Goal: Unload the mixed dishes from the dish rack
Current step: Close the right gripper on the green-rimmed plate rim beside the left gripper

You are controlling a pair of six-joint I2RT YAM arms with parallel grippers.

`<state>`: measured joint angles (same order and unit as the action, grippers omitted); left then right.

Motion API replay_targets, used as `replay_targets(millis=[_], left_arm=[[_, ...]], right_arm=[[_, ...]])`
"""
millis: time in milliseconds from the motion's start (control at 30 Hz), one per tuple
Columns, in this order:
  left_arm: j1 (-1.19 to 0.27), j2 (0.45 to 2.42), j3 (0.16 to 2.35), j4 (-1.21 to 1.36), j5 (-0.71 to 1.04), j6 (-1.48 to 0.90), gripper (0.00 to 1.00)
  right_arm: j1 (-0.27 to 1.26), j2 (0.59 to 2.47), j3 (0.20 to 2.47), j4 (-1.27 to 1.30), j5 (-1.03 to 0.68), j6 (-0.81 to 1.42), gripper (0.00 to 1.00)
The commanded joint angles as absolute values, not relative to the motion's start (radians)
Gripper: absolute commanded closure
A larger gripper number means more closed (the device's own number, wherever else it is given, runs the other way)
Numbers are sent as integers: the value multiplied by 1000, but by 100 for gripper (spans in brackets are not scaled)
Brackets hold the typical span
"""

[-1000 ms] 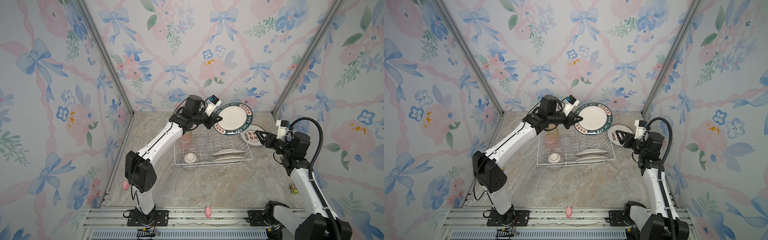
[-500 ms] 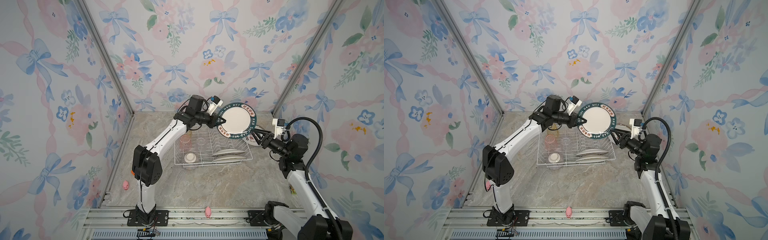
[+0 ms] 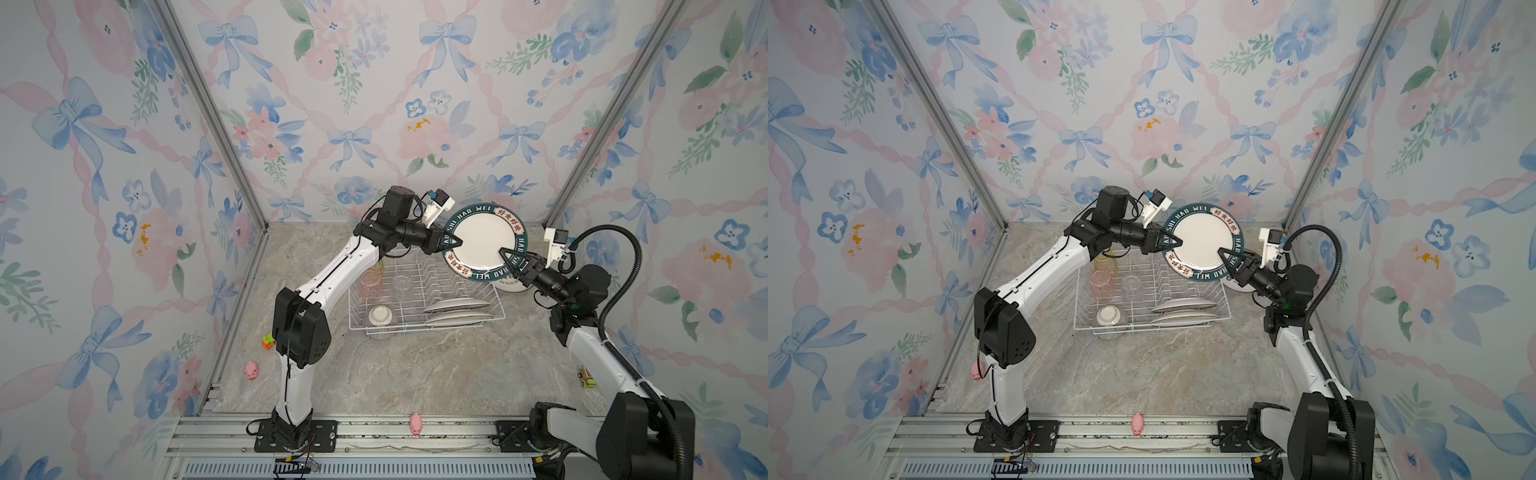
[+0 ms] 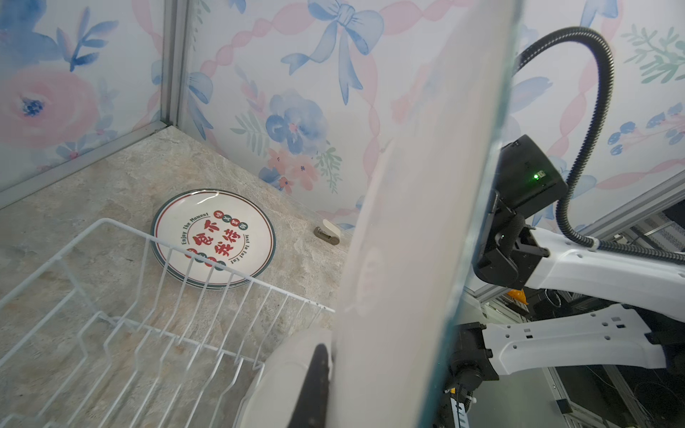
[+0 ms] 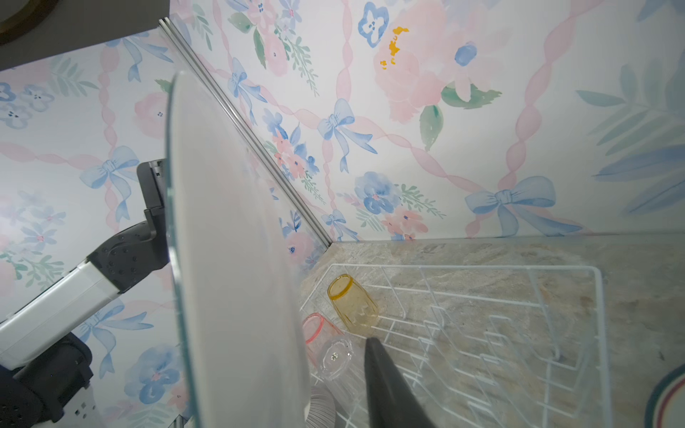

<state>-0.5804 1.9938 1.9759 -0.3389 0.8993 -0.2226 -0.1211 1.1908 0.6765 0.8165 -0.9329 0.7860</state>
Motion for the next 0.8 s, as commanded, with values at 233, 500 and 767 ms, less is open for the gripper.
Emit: replay_targets(millis=[233, 500, 767], left_arm=[[-585, 2041, 2050, -297, 960, -258, 93], [-585, 2051, 2059, -297, 955, -262, 71], [-587, 2012, 2016, -296, 885, -222, 2]], right_arm=[[-107, 1333, 673, 1294, -989, 1088, 80], [-111, 1320, 683, 1250, -986, 1085, 100], [-115, 1248, 693, 1101, -959, 1004, 100]])
